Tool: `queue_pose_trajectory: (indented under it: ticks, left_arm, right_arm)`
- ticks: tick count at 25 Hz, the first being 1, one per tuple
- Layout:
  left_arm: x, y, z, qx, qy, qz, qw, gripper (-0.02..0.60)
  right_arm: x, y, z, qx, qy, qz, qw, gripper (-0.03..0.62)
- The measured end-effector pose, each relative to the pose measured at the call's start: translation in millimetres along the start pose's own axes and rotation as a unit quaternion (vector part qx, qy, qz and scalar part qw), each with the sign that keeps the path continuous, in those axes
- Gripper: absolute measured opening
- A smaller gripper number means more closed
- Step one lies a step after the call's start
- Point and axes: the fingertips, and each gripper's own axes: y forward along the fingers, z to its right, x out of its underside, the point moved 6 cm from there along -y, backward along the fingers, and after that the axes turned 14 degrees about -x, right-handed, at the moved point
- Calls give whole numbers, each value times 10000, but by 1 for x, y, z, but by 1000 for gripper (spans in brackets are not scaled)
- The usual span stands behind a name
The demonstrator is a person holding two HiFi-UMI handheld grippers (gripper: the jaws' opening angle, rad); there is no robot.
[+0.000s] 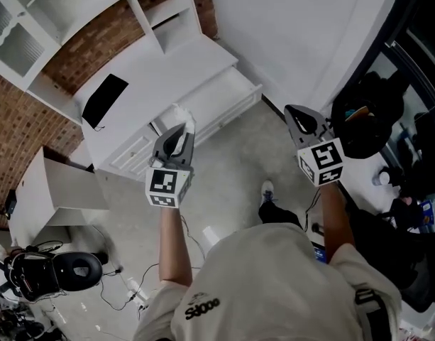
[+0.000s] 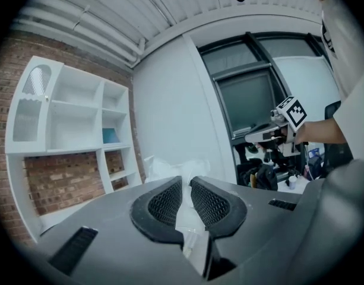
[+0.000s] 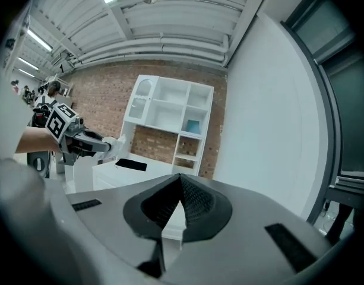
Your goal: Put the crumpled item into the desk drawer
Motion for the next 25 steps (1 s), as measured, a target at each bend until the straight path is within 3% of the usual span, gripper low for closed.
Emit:
queue_pose_trajectory:
  ticks: [13, 19, 25]
  left_arm:
    - [-19, 200, 1, -444, -151, -395, 9981, 57]
    - [-16, 258, -1, -526, -111, -643, 9965, 57]
    - [-3, 311, -16, -256, 2, -835, 9962, 57]
  right_arm:
    - [26, 111, 195, -731, 90, -80, 9973, 5]
    - [44, 152, 247, -1016, 195, -118, 9946, 5]
    - [60, 190, 276, -1011, 337, -216, 9941, 5]
